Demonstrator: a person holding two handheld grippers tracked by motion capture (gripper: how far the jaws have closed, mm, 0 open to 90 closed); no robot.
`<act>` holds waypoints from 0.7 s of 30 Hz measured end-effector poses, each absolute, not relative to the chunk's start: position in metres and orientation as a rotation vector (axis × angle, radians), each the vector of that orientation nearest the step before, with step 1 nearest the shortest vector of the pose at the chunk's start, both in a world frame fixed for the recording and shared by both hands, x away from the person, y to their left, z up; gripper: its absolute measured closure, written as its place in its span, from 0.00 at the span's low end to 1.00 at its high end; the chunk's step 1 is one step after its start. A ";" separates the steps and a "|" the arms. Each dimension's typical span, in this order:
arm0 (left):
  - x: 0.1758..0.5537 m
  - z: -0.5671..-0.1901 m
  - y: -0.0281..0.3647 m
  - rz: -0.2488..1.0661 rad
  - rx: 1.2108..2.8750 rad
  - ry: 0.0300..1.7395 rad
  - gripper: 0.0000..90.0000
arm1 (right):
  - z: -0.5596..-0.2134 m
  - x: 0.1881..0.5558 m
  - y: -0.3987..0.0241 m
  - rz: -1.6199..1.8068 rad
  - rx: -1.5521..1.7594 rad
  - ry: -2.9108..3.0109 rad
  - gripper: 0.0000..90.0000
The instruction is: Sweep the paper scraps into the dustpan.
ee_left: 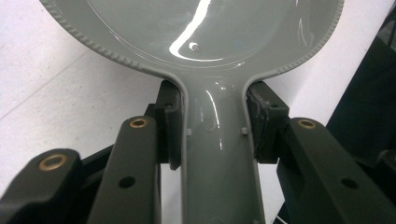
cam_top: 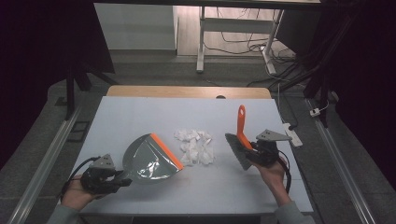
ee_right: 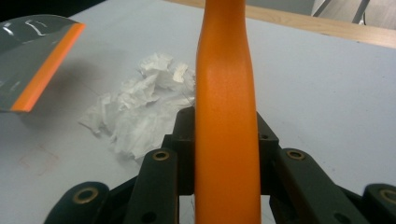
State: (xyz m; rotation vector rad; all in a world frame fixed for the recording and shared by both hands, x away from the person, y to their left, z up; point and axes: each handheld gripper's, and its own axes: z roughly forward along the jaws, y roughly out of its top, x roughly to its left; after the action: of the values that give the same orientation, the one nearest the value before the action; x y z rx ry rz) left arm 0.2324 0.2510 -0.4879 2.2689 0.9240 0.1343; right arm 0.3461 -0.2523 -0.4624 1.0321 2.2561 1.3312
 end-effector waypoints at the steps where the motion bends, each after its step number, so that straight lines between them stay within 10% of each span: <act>1: 0.232 -0.488 0.252 0.131 2.271 0.919 0.69 | -0.463 0.349 -0.250 1.327 1.031 2.260 0.78; 21: 0.239 -0.506 0.234 0.059 2.352 0.863 0.68 | -0.457 0.404 -0.205 1.244 1.082 2.278 0.78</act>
State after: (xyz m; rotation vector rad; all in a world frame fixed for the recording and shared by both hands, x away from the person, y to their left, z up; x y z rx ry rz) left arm 0.2386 0.2336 -0.5057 2.3522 0.8633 0.0595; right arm 0.4042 -0.2052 -0.4574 1.0819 2.2777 1.2444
